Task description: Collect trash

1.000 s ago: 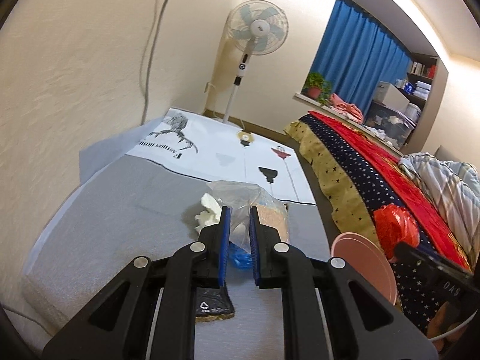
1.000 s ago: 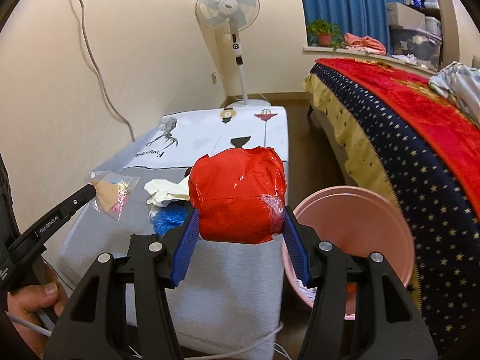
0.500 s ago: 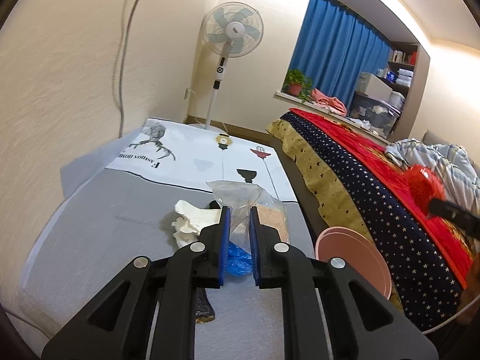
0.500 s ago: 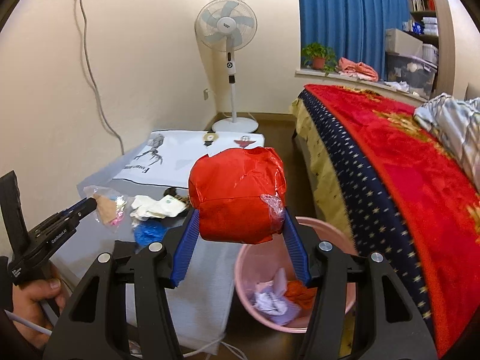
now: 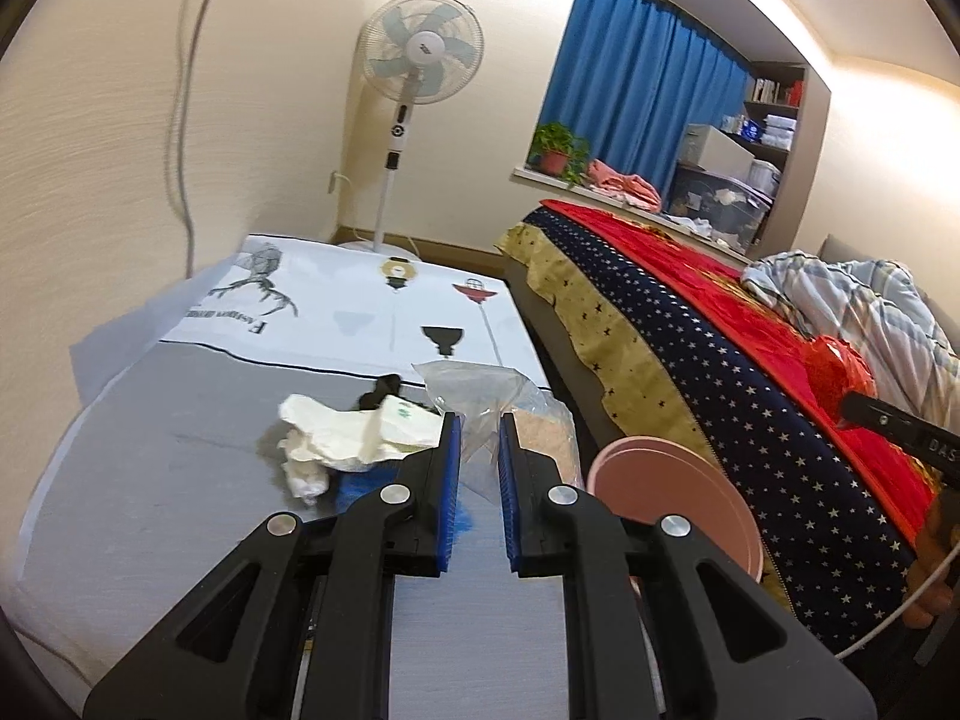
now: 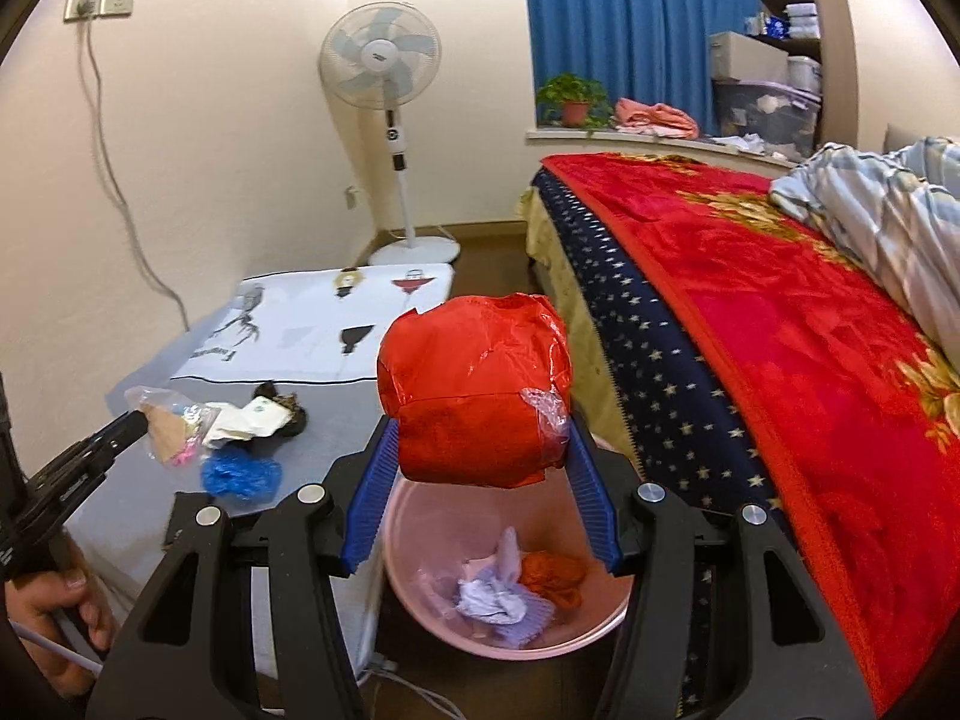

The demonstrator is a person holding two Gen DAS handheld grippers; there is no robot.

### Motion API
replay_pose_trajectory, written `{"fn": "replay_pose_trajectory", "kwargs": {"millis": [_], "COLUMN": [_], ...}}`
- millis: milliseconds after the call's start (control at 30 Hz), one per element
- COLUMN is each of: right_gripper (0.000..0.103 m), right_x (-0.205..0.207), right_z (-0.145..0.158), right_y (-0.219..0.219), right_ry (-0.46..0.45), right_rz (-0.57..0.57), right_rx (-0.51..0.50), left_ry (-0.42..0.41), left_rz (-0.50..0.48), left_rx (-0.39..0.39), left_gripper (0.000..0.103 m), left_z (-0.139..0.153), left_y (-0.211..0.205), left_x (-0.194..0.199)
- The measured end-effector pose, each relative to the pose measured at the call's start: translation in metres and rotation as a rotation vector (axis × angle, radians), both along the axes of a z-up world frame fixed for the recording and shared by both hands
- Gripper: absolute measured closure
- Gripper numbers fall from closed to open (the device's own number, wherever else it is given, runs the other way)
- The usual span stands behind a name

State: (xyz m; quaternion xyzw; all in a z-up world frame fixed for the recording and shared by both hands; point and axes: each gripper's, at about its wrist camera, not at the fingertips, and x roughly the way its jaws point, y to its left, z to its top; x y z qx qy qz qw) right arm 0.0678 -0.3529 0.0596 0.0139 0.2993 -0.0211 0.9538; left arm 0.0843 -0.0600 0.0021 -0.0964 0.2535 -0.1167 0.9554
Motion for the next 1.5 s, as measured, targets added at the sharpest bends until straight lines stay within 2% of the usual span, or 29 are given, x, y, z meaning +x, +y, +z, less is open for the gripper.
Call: {"fn": "replay_pose_trajectory", "kwargs": {"millis": [133,733,1500], "right_gripper": [0.047,0.047,0.047], "right_x": [0.005,0.016,0.023], "right_z": [-0.005,-0.017,-0.027], "right_y": [-0.009,-0.031,-0.039], "right_ry": [0.013,0.057,0.088], "right_rz": [-0.027,-0.097,-0.130], "right_rx": [0.030,0.043,0.043], "left_ry": [0.001,0.012,0.057], "left_rz": [-0.026,-0.139,-0.253], "left_rx": [-0.006,0.011,0.012], "left_gripper": [0.090,0.090,0.090], "left_z": [-0.001,-0.016,-0.038], "left_y": [-0.014,-0.077,-0.121], "left_x": [0.004,0.022,0.035]}}
